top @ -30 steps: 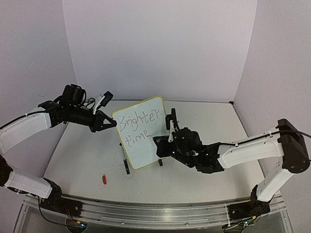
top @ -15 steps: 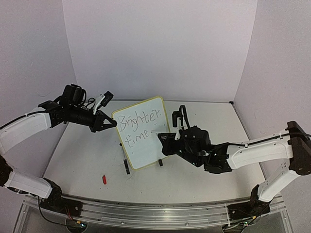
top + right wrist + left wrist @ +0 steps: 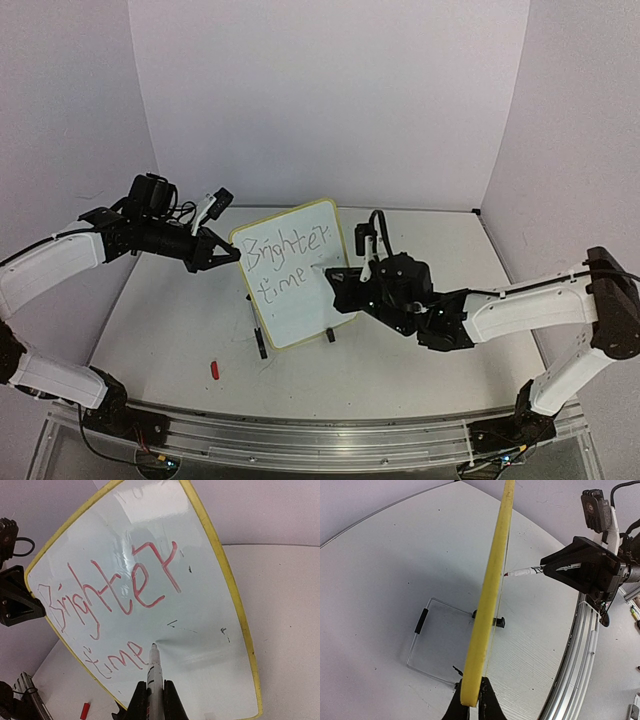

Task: Write a sentence on the whiteboard
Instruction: Write on the whiteboard at the center of the board.

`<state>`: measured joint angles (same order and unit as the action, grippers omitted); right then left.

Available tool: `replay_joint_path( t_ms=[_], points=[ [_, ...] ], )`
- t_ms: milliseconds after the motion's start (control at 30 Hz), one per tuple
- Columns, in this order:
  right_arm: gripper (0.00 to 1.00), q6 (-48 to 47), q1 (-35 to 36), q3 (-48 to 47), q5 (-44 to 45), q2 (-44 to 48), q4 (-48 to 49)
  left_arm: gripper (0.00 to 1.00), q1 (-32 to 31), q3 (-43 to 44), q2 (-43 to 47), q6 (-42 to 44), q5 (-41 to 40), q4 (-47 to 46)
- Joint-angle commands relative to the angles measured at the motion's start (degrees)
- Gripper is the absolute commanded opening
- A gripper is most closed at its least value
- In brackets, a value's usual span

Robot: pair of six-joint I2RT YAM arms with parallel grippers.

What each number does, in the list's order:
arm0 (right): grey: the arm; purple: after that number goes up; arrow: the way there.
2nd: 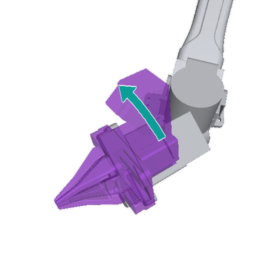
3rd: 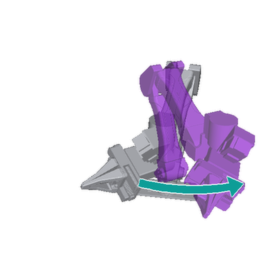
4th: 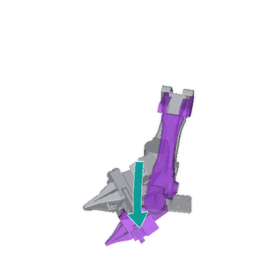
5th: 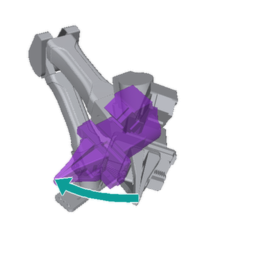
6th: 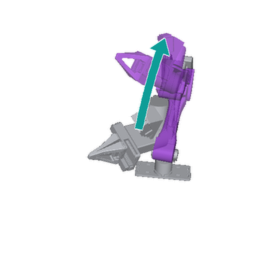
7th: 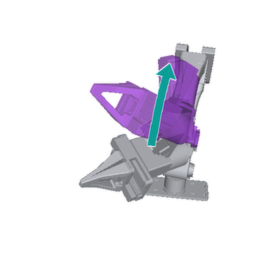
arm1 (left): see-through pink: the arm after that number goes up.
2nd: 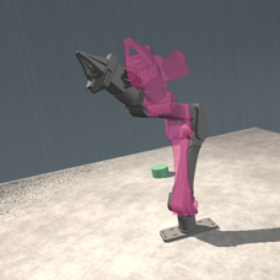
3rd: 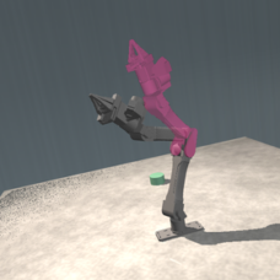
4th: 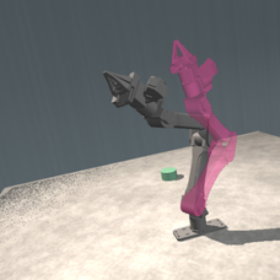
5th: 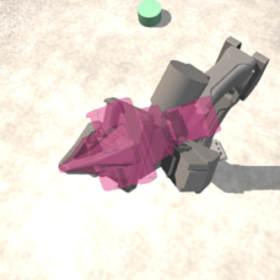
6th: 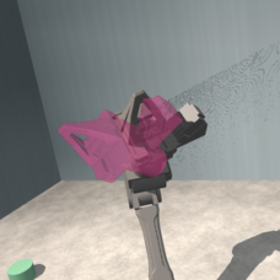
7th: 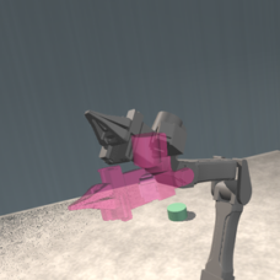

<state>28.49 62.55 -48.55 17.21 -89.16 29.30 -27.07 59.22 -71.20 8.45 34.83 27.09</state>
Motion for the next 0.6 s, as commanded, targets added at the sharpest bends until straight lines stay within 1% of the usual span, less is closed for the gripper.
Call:
replay_joint_path(
  t_ms=[0, 300, 567],
  points=[
    [0.00, -0.8, -0.7, -2.6, -0.9, -1.4, 2.1, 0.00, -0.3, -1.2, -0.4, 2.5, -5.4, 3.8],
    [0.00, -0.6, -1.0, -3.0, -2.4, -2.9, 2.4, 0.00, -0.3, -1.2, -0.5, 2.6, -5.3, 3.8],
    [0.00, 2.2, -1.0, -0.5, -2.9, -2.9, 1.9, 0.00, -0.3, -1.2, -0.6, 2.5, -5.4, 3.8]
  ],
)
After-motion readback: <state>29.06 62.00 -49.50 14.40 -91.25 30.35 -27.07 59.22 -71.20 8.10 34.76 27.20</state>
